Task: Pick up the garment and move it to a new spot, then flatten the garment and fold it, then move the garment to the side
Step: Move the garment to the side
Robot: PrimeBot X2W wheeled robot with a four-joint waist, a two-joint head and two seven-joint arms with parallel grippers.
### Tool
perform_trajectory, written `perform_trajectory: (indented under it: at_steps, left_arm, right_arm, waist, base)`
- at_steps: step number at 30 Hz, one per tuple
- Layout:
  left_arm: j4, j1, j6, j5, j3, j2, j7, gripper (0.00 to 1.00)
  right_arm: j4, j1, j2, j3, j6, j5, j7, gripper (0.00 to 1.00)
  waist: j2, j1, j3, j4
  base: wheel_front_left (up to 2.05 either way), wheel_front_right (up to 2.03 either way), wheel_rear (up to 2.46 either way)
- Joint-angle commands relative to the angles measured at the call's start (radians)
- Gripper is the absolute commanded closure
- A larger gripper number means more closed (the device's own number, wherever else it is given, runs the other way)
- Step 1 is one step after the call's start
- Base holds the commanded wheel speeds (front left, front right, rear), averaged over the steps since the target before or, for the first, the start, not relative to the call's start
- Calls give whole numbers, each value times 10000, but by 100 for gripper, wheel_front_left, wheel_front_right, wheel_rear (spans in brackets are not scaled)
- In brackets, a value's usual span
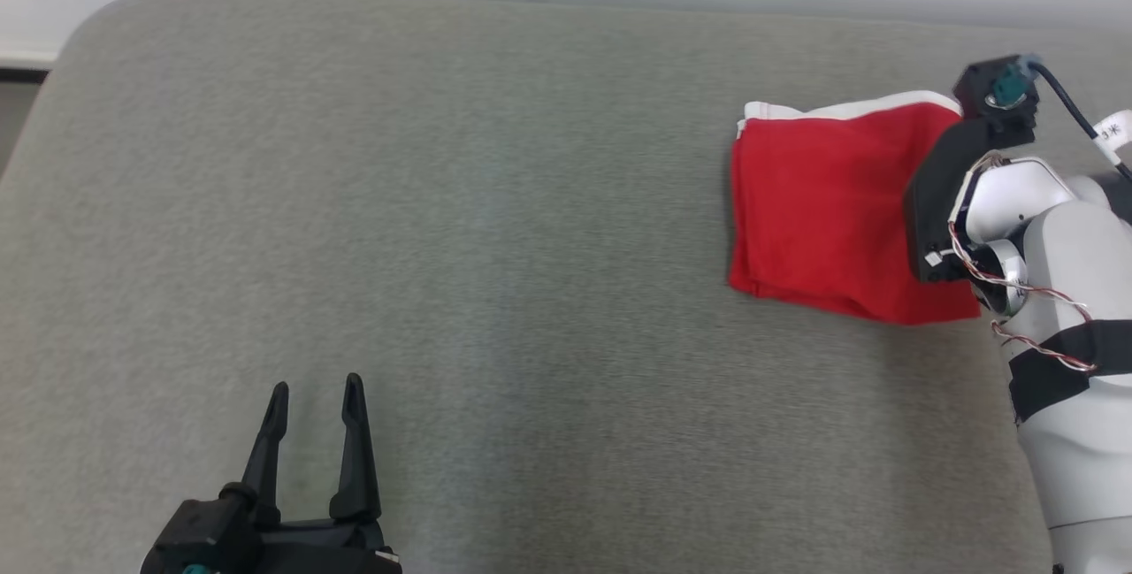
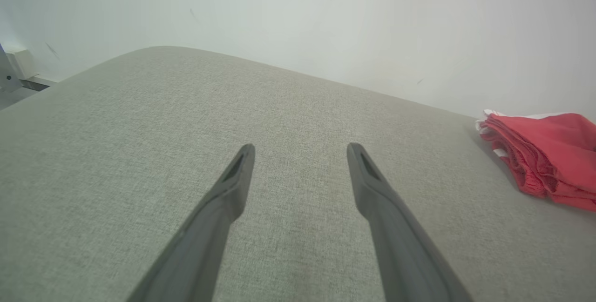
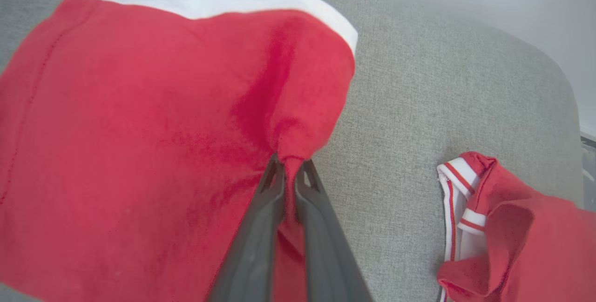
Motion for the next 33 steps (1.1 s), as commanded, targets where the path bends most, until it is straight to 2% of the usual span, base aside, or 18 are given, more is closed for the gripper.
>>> perform_trajectory:
  at_steps: [1, 7, 19, 26, 33]
  left_arm:
    - [-64, 57, -28, 76, 51, 1, -25, 0]
    - [-132, 46, -49, 162, 112, 1, -25, 0]
    - [-5, -274, -342, 414, 341, 3, -25, 0]
    - [-21, -386, -444, 569, 367, 4, -25, 0]
    - [47, -501, -589, 669, 356, 1, -25, 0]
  right_arm:
    - [-162, -56, -148, 255, -27, 171, 52, 100]
    - [-1314, 84, -1207, 1333, -27, 1124, 434, 100]
    - [-2727, 477, -2893, 1611, -27, 1952, 802, 100]
    - [-2607, 698, -4010, 1937, -27, 1998, 782, 100]
    - [-2027, 818, -5179, 2052, -27, 1894, 205, 100]
  waist:
    - [-1, 0, -389, -743]
    - [-1, 0, -374, -1517]
    - [-1, 0, 2, -2065]
    - [-1, 0, 292, -2034]
    - [-1, 0, 571, -1893]
  base:
    - [0, 0, 0]
    - [0, 0, 0]
    - [0, 0, 0]
    - [0, 0, 0]
    - [0, 0, 0]
